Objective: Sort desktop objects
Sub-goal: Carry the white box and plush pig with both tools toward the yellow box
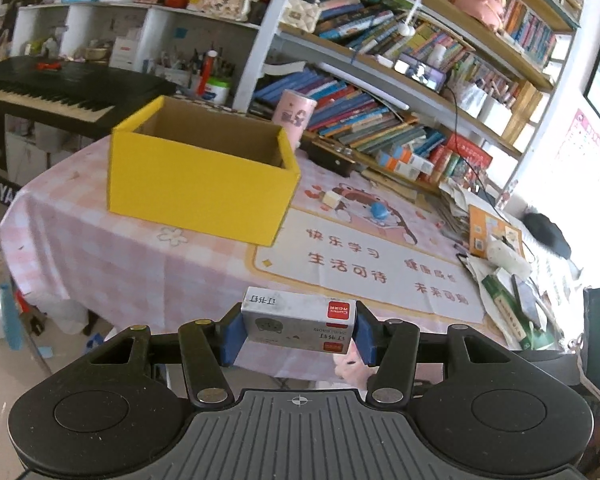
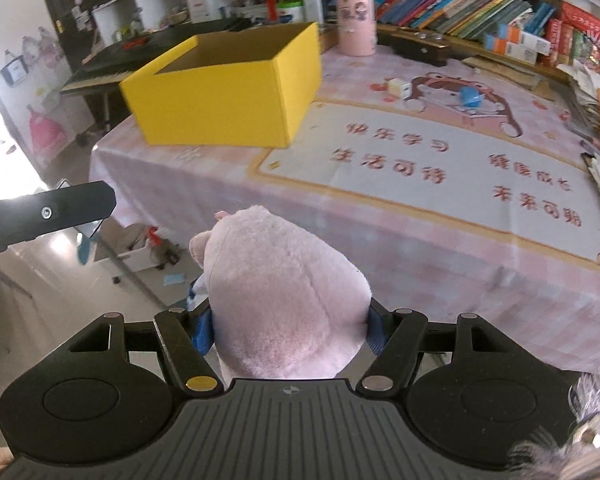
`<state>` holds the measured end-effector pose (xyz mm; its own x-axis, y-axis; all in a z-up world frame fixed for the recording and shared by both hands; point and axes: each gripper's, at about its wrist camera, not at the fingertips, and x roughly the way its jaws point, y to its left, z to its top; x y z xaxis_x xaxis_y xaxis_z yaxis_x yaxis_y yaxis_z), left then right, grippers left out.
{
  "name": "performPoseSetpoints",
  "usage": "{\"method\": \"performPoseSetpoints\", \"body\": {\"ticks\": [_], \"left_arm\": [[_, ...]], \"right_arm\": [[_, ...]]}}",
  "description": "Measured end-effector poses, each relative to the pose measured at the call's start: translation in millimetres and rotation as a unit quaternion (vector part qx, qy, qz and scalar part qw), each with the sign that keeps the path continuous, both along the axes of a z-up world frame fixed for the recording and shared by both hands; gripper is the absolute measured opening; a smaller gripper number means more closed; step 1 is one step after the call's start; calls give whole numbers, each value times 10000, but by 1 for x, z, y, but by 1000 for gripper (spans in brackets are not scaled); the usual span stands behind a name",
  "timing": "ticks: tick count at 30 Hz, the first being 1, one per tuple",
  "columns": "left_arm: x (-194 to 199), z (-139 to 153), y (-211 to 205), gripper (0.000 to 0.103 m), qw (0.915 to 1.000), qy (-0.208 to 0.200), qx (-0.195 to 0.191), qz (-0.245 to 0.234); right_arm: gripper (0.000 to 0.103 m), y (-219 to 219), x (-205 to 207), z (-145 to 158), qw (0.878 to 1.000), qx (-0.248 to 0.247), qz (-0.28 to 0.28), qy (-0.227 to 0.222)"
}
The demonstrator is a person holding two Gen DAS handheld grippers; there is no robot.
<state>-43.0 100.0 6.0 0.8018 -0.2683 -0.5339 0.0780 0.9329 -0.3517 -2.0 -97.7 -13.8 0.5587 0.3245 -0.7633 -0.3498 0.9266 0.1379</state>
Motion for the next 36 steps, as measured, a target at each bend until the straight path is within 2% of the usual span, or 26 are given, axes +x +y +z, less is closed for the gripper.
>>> {"method": "performPoseSetpoints", "body": {"ticks": [15,25,36], "left_arm": [[-31,6,40,53,9980,-214,-36,599],[-26,4,64,53,9964,-253,-169,795],[-3,1,78,53,9938,-258,-181,1069]], "right_arm": [[66,49,-13,10,9970,-9,754,-171],[66,76,-5,14,9947,-146,977,-279],[66,96,32,16,9905,-188,1316,-350]]}}
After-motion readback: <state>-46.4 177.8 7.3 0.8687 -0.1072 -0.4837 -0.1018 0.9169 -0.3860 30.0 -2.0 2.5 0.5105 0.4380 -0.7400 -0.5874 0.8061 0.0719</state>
